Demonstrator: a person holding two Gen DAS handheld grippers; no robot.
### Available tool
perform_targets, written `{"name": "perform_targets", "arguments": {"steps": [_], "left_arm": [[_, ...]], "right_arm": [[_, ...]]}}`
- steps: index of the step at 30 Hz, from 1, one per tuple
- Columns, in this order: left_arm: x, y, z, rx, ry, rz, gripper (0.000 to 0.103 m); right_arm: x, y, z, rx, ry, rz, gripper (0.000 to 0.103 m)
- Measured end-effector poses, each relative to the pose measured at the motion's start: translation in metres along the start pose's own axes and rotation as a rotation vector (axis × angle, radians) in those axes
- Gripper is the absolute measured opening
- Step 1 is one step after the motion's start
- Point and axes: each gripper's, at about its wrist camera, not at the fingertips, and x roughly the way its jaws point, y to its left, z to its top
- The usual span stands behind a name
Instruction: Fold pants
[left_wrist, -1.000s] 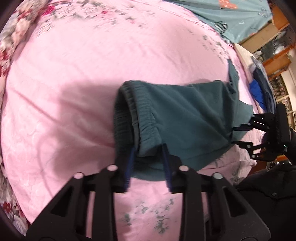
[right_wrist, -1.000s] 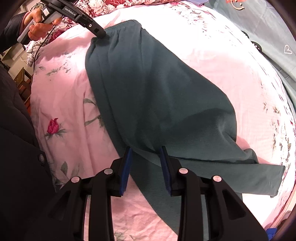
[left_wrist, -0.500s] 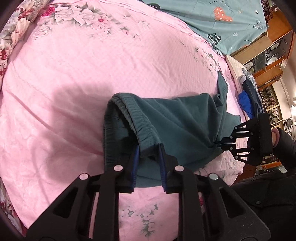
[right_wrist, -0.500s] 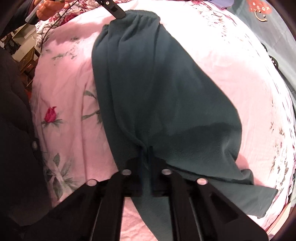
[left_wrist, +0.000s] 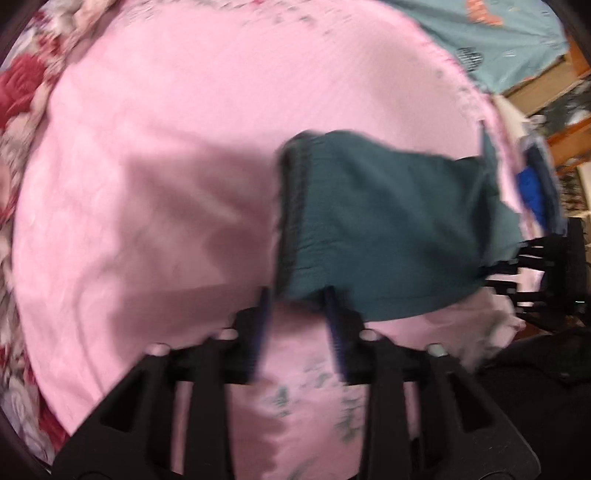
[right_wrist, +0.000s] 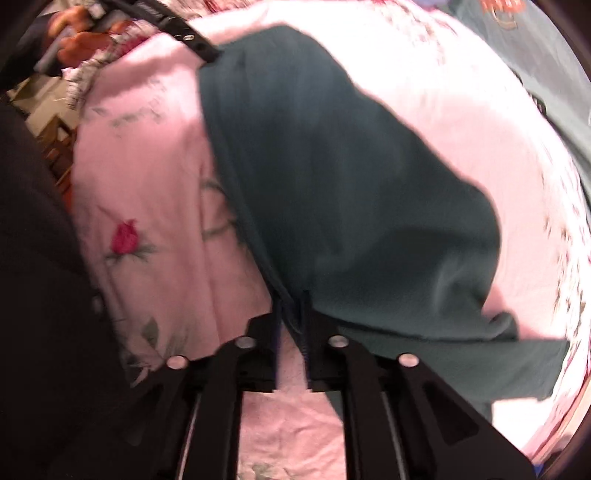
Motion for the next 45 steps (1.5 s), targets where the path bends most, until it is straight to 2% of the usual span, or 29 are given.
{"name": "perform_targets", "arguments": {"steps": [1,2,4,7,9,12,14,15,17,19,20,22,24,25,27,28,29,30,34,37,41,42,43,45], "left_arm": [[-0.007,0.001,-0.002,-0.008,-0.019,0.013,0.05],[-0.015,0.002,-0.003,-0.015,-0.039,0.032,0.051],[-0.035,-0.003,-0.004,-0.024,-0.09,0.077,0.051],[-0.053,-0.036,0.004,0.017,-0.169,0.083,0.054],[-0.052,-0.071,0.011,0.063,-0.198,0.044,0.065],[-0.026,-0.136,0.018,0.128,-0.193,-0.061,0.069],[0.006,-0.179,0.019,0.173,-0.149,-0.077,0.069],[0.02,-0.194,0.019,0.185,-0.128,-0.075,0.069],[0.05,-0.221,0.019,0.187,-0.067,-0.079,0.069],[0.07,-0.235,0.015,0.172,-0.019,-0.046,0.069],[0.072,-0.239,0.013,0.17,-0.025,-0.021,0.07],[0.073,-0.242,0.01,0.172,-0.038,0.02,0.072],[0.074,-0.243,0.009,0.158,-0.04,0.045,0.072],[0.075,-0.241,0.006,0.151,-0.048,0.049,0.073],[0.074,-0.241,0.006,0.128,-0.054,0.045,0.08],[0.076,-0.246,0.007,0.125,-0.052,0.049,0.081],[0.076,-0.247,0.008,0.127,-0.049,0.052,0.085],[0.076,-0.248,0.009,0.135,-0.044,0.059,0.086],[0.078,-0.248,0.014,0.141,-0.023,0.066,0.087],[0.078,-0.248,0.018,0.138,0.001,0.064,0.087],[0.082,-0.256,0.019,0.18,0.034,0.099,0.088],[0.083,-0.258,0.018,0.195,0.044,0.116,0.088],[0.084,-0.26,0.018,0.202,0.051,0.125,0.088],[0.086,-0.264,0.017,0.22,0.064,0.148,0.088]], "right_arm": [[-0.012,-0.009,-0.003,0.07,-0.028,0.017,0.039],[-0.023,-0.018,-0.007,0.125,-0.067,0.03,0.049],[-0.047,-0.056,-0.023,0.299,-0.149,0.025,0.049],[-0.066,-0.139,-0.051,0.626,-0.209,-0.064,0.049],[-0.073,-0.199,-0.075,0.877,-0.241,-0.13,0.049],[-0.079,-0.275,-0.108,1.178,-0.289,-0.176,0.049],[-0.074,-0.315,-0.118,1.28,-0.304,-0.192,0.049],[-0.068,-0.333,-0.118,1.308,-0.284,-0.21,0.049],[-0.056,-0.354,-0.112,1.347,-0.24,-0.232,0.049],[-0.037,-0.379,-0.113,1.358,-0.172,-0.255,0.049],[-0.023,-0.389,-0.107,1.352,-0.12,-0.285,0.049],[-0.003,-0.396,-0.101,1.341,-0.038,-0.319,0.049],[0.004,-0.396,-0.099,1.342,-0.035,-0.341,0.049],[0.004,-0.395,-0.098,1.332,-0.044,-0.337,0.045],[0.004,-0.392,-0.096,1.274,-0.058,-0.315,0.022],[0.003,-0.391,-0.097,1.259,-0.055,-0.296,0.004],[0.0,-0.391,-0.101,1.266,-0.064,-0.269,0.003],[-0.006,-0.391,-0.109,1.286,-0.097,-0.228,0.002],[-0.06,-0.386,-0.145,1.322,-0.322,-0.08,0.002],[-0.117,-0.362,-0.193,1.347,-0.525,0.033,0.002],[-0.165,-0.315,-0.273,1.388,-0.738,0.1,0.002],[-0.165,-0.299,-0.303,1.432,-0.763,0.112,0.002],[-0.154,-0.282,-0.334,1.489,-0.75,0.113,0.002],[-0.124,-0.26,-0.38,1.607,-0.659,0.1,0.002]]}}
